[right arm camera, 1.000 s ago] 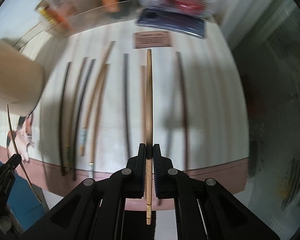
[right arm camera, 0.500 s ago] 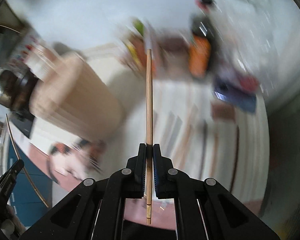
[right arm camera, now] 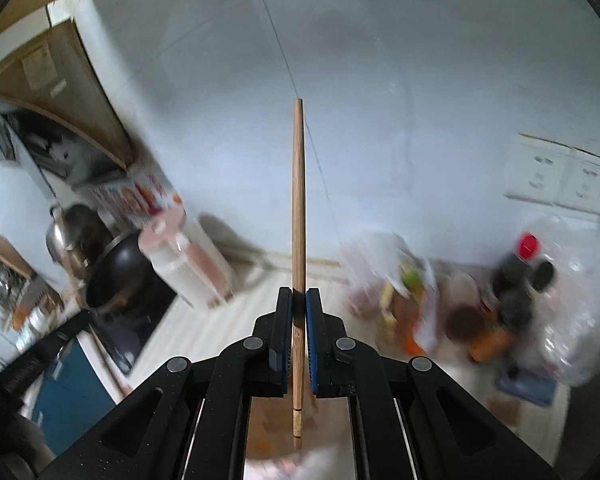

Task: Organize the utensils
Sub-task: 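Lift both held chopsticks upright and carry them over the beige holder, then lower both chopsticks into the beige holder and open both tools, then move both open tools back over the row of chopsticks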

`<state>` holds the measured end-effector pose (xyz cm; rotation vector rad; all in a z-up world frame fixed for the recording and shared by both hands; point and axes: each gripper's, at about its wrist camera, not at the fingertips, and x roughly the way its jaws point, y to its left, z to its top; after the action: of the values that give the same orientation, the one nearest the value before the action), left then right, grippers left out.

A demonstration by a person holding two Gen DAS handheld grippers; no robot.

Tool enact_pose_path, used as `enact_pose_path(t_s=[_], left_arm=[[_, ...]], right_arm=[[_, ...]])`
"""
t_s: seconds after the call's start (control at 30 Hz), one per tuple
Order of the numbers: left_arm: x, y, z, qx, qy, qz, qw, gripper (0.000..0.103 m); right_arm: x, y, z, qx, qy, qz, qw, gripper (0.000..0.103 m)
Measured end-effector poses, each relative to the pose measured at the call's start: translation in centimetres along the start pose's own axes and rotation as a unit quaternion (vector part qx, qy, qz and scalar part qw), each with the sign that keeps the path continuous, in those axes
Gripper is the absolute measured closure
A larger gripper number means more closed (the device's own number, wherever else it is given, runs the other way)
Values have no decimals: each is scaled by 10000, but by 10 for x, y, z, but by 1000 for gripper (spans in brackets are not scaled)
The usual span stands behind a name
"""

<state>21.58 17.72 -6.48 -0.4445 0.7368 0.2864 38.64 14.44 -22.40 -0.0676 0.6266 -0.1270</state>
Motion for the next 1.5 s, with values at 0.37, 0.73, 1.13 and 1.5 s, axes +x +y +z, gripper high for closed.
enact_pose_path(t_s=[0.37,0.73,1.13,1.5], left_arm=[[100,-5,-16,-10,292,5,9996,99],[81,-15,-31,654,727,98,9952,94],[-16,5,-45,1005,-18,644,9928,0],[-17,13,-113,1320,467,792,9870,0]], right_arm=[[97,3,-6,78,36,274,9996,96],[108,-8,-35,-113,661,443,9968,96],[11,-22,-35,103,284,92,9995,43],[-29,-58,-95,690,535,-459,9951,23]])
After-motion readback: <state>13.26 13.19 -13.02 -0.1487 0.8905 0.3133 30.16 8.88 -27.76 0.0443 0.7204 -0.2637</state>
